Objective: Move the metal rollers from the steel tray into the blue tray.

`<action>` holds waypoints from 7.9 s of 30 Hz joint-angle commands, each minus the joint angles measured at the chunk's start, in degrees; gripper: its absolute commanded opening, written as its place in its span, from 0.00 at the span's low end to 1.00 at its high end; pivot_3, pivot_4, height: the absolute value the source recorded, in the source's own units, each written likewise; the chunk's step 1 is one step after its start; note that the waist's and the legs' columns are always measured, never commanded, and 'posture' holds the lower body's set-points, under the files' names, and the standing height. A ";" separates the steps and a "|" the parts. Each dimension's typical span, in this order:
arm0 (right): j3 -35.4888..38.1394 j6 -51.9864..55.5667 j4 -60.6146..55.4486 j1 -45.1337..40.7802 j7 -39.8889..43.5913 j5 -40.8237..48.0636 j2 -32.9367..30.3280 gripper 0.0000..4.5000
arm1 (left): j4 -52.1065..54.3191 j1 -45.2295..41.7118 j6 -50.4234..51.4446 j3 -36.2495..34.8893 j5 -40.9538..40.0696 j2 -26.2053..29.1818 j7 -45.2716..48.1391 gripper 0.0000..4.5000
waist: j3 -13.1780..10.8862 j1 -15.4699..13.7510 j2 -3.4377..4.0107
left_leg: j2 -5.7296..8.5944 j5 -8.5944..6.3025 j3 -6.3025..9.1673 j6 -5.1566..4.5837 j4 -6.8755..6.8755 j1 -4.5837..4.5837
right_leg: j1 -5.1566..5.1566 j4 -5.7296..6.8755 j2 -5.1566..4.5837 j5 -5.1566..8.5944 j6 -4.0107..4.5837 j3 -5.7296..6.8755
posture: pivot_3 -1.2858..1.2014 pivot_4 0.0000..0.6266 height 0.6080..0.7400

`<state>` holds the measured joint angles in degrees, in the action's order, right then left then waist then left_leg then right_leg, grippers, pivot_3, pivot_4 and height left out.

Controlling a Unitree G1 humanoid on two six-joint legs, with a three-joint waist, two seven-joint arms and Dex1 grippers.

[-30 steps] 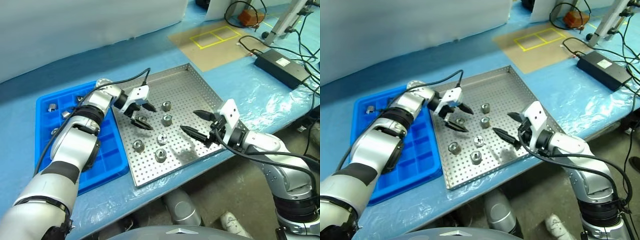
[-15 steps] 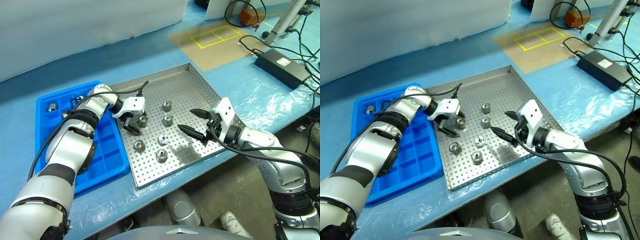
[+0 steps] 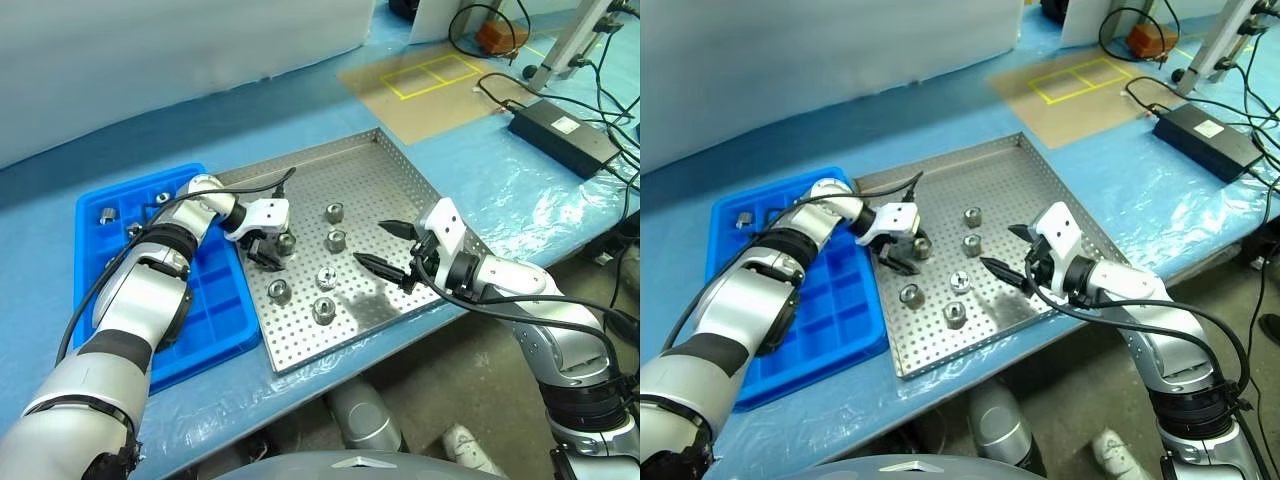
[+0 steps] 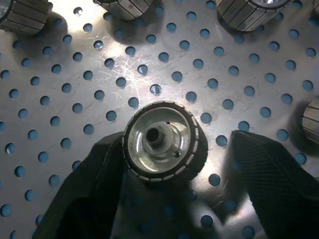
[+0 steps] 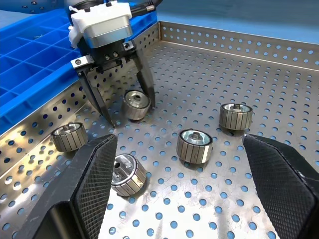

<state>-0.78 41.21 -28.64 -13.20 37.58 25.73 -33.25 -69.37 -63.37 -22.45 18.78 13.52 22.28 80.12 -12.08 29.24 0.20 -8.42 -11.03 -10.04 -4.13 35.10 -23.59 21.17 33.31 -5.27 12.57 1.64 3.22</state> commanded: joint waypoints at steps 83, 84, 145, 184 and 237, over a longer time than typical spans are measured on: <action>-13.81 -18.10 34.77 -29.39 23.23 -6.91 16.50 0.92 | 91.94 58.44 52.61 -33.55 -33.19 11.68 -43.75 0.90 | 0.05 -25.32 -0.17 | -1.39 1.29 -0.29 1.81 -0.54 0.36 | 1.35 2.20 0.94 0.11 0.93 -0.35 | 0.34 0.24 1.00; -13.29 -17.62 34.44 -29.33 23.15 -6.61 16.08 0.92 | 92.73 56.80 53.07 -32.50 -34.20 12.40 -42.27 0.90 | 0.05 -25.34 -0.17 | -1.39 1.29 -0.30 1.82 -0.54 0.36 | 1.35 2.20 0.94 0.10 0.94 -0.36 | 0.34 0.24 1.00; -1.47 -0.33 -1.57 1.00 3.96 -1.38 -2.71 0.92 | 40.79 14.76 14.25 15.35 -6.24 13.10 8.58 0.64 | 0.28 -0.70 0.00 | -1.17 0.66 -1.15 0.80 -0.47 0.51 | 0.66 0.40 0.91 0.15 -0.09 -0.75 | 0.13 0.24 1.00; -12.42 -14.80 28.48 -25.94 22.18 -5.75 4.53 0.92 | 93.64 47.53 50.41 -23.38 -22.21 25.97 -17.23 0.42 | 0.20 -7.16 0.23 | -1.10 0.72 -0.06 0.90 -0.58 0.32 | 0.21 0.49 0.59 -0.11 0.41 0.56 | 0.33 0.24 1.00; -14.61 -12.66 24.91 -23.14 29.55 -5.82 5.51 0.92 | 75.31 35.72 27.52 -10.21 -28.95 15.61 -8.44 0.42 | 0.16 -15.89 0.29 | -1.37 1.18 -0.39 1.43 -0.53 0.39 | 0.96 1.55 0.86 -0.13 0.77 -0.11 | 0.27 0.24 1.00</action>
<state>-15.25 28.42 -3.02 -36.13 66.53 19.20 -27.91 4.34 -26.79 6.09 9.81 -14.42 38.00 72.18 -11.92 13.35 0.48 -9.79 -9.86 -10.43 -2.69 34.57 -23.20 22.13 34.86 -4.41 12.43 2.41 3.11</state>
